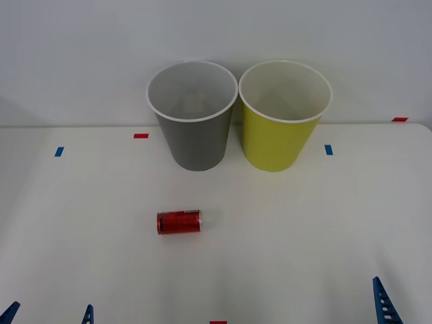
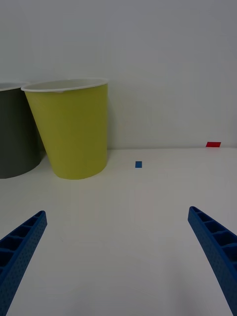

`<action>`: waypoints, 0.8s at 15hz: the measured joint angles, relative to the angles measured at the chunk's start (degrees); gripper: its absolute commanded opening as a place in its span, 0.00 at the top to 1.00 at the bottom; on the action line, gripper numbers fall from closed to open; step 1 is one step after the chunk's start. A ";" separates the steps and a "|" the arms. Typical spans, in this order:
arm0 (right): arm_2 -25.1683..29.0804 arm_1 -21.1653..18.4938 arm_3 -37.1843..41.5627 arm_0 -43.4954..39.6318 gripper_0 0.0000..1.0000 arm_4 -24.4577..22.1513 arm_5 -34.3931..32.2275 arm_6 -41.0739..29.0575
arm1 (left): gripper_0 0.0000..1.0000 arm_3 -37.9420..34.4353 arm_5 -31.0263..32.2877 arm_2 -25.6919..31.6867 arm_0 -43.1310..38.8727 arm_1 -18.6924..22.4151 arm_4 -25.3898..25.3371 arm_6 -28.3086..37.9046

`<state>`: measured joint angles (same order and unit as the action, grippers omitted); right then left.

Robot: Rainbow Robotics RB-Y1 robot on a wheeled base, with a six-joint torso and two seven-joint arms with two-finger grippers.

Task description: Put cans in the gray bin and PET bottles in the light green bin.

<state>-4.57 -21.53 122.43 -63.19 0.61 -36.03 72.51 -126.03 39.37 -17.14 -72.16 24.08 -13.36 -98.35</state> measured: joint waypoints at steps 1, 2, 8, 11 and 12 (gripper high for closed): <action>0.00 0.00 0.00 0.00 0.00 0.00 0.00 0.00 | 0.00 0.00 0.00 0.00 0.00 0.00 0.00 0.00; 0.00 0.00 0.00 0.00 0.00 0.00 0.00 0.00 | 0.00 0.00 0.00 0.00 0.00 0.00 0.00 0.00; 0.00 0.00 0.00 0.00 0.00 0.00 0.00 0.00 | 0.00 0.00 0.00 0.00 0.00 0.00 0.00 0.00; 0.00 0.00 0.00 0.00 0.00 0.00 0.00 0.00 | 0.00 0.00 0.00 0.00 0.00 0.00 0.00 0.00; 0.00 0.00 0.00 0.00 0.00 0.00 0.00 0.00 | 0.00 0.00 0.00 0.00 0.00 0.00 0.00 0.00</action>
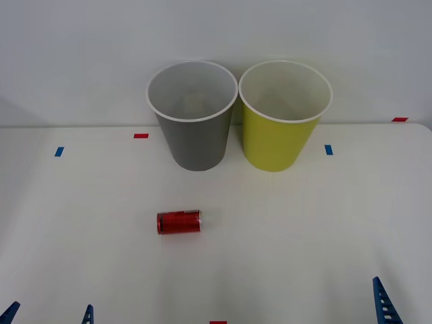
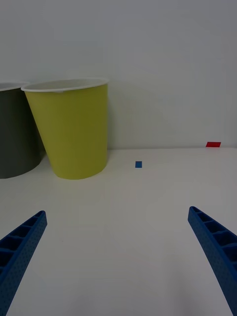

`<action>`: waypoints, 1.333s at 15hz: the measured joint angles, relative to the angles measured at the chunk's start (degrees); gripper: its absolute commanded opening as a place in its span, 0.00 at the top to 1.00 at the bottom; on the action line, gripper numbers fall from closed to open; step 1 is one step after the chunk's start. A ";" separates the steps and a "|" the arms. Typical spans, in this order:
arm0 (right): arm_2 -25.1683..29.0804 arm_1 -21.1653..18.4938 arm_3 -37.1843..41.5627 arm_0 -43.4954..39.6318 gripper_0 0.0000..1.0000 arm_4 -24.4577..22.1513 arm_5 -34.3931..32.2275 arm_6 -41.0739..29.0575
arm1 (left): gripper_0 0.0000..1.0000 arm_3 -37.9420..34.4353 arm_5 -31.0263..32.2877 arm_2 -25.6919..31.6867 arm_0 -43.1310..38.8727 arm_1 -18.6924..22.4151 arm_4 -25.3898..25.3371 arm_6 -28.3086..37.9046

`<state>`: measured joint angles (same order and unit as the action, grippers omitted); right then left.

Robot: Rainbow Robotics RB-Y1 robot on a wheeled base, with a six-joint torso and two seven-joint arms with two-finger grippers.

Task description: Put cans in the gray bin and PET bottles in the light green bin.

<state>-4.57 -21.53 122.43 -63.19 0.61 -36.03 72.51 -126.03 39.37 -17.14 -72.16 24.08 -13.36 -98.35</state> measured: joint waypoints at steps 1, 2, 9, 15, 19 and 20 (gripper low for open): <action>0.00 0.00 0.00 0.00 0.00 0.00 0.00 0.00 | 0.00 0.00 0.00 0.00 0.00 0.00 0.00 0.00; 0.00 0.00 0.00 0.00 0.00 0.00 0.00 0.00 | 0.00 0.00 0.00 0.00 0.00 0.00 0.00 0.00; 0.00 0.00 0.00 0.00 0.00 0.00 0.00 0.00 | 0.00 0.00 0.00 0.00 0.00 0.00 0.00 0.00; 0.00 0.00 0.00 0.00 0.00 0.00 0.00 0.00 | 0.00 0.00 0.00 0.00 0.00 0.00 0.00 0.00; 0.00 0.00 0.00 0.00 0.00 0.00 0.00 0.00 | 0.00 0.00 0.00 0.00 0.00 0.00 0.00 0.00; 0.00 0.00 0.00 0.00 0.00 0.00 0.00 0.00 | 0.00 0.00 0.00 0.00 0.00 0.00 0.00 0.00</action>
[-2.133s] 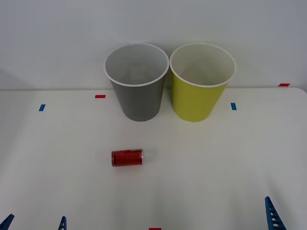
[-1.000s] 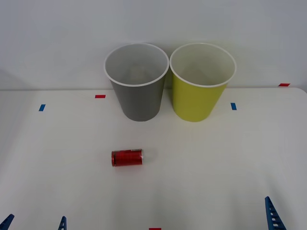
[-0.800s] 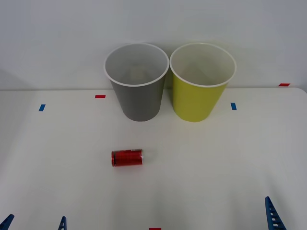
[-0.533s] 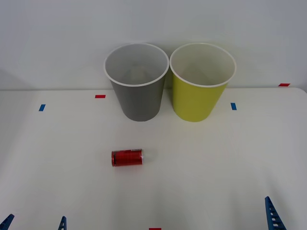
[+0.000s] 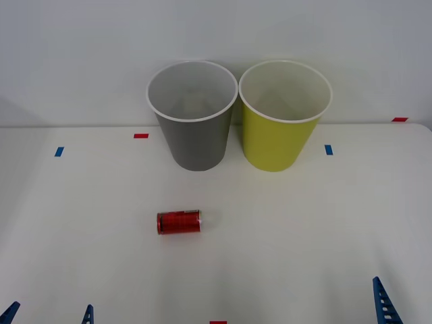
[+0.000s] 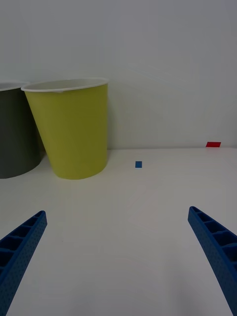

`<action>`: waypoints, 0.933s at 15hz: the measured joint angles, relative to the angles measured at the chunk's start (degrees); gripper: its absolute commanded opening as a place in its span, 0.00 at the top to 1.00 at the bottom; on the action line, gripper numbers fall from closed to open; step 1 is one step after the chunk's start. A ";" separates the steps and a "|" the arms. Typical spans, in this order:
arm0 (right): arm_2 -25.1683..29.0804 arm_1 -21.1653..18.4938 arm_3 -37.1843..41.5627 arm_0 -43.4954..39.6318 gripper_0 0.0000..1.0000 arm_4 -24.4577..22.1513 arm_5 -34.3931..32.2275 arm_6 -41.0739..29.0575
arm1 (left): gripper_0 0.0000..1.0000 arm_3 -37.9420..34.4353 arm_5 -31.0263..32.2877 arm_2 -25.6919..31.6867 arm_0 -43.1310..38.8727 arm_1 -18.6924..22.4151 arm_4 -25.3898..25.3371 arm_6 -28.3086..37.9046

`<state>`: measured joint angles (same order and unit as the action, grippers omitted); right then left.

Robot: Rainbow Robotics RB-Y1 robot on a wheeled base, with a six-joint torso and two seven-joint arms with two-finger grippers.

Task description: Put cans in the gray bin and PET bottles in the light green bin.

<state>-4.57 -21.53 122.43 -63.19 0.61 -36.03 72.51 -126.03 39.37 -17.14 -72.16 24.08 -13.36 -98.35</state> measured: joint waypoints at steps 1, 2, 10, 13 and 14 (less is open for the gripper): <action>0.00 0.00 0.00 0.00 0.00 0.00 0.00 0.00 | 0.00 0.00 0.00 0.00 0.00 0.00 0.00 0.00; 0.00 0.00 0.00 0.00 0.00 0.00 0.00 0.00 | 0.00 0.00 0.00 0.00 0.00 0.00 0.00 0.00; 0.00 0.00 0.00 0.00 0.00 0.00 0.00 0.00 | 0.00 0.00 0.00 0.00 0.00 0.00 0.00 0.00; 0.00 0.00 0.00 0.00 0.00 0.00 0.00 0.00 | 0.00 0.29 -0.16 -0.09 0.28 -0.08 0.01 0.00; 0.00 0.00 0.00 0.00 0.00 0.00 0.00 0.00 | 0.00 1.67 -0.64 -0.30 1.14 -0.18 0.09 0.00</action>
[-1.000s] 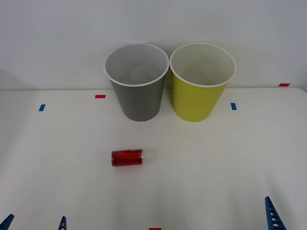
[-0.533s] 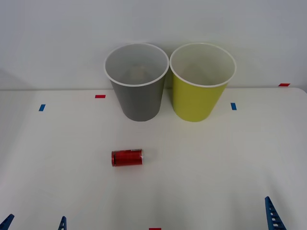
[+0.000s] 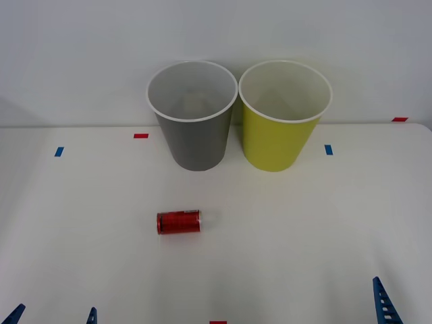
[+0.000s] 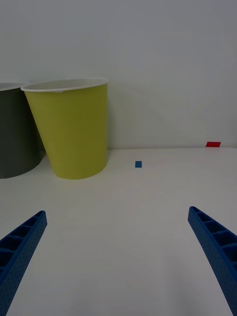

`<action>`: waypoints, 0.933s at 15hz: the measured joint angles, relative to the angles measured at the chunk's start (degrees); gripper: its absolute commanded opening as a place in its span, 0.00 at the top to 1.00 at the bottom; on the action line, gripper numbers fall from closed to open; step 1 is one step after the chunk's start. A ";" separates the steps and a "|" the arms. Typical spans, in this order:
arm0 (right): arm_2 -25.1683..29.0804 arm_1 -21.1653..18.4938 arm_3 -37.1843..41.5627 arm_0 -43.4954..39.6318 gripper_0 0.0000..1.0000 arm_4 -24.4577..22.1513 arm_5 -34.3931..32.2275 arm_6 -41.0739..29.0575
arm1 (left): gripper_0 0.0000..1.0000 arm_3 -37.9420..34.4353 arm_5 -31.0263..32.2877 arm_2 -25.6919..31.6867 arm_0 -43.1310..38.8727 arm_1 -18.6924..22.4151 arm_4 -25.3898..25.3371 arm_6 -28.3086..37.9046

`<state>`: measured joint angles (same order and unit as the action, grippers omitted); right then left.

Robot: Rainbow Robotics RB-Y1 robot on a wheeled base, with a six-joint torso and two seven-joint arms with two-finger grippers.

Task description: Put cans in the gray bin and PET bottles in the light green bin.

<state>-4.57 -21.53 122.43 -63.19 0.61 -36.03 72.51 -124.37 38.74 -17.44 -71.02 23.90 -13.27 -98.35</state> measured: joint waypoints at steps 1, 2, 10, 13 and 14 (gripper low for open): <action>0.00 0.00 0.00 0.00 0.00 0.00 0.00 0.00 | 0.00 1.00 -0.11 -0.16 1.16 0.14 0.02 0.02; 0.00 0.00 0.00 0.00 0.00 0.00 0.00 0.00 | 0.00 1.80 0.67 -0.25 2.46 0.43 -0.23 0.10; 0.00 0.00 -0.01 0.00 0.00 0.00 0.00 0.00 | 0.00 1.50 -4.12 0.41 9.82 13.11 -3.41 1.23; 0.00 0.00 -0.01 0.00 0.00 0.00 0.00 0.00 | 0.00 1.50 -9.44 -0.40 15.76 20.46 -3.52 1.26; 0.00 0.00 -0.01 0.00 0.00 0.00 0.00 0.00 | 0.00 1.50 -10.96 -0.71 17.21 21.36 -3.53 1.23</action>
<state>-4.57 -21.53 122.43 -63.19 0.62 -36.03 72.51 -122.87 27.77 -18.15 -53.81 45.26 -16.80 -97.12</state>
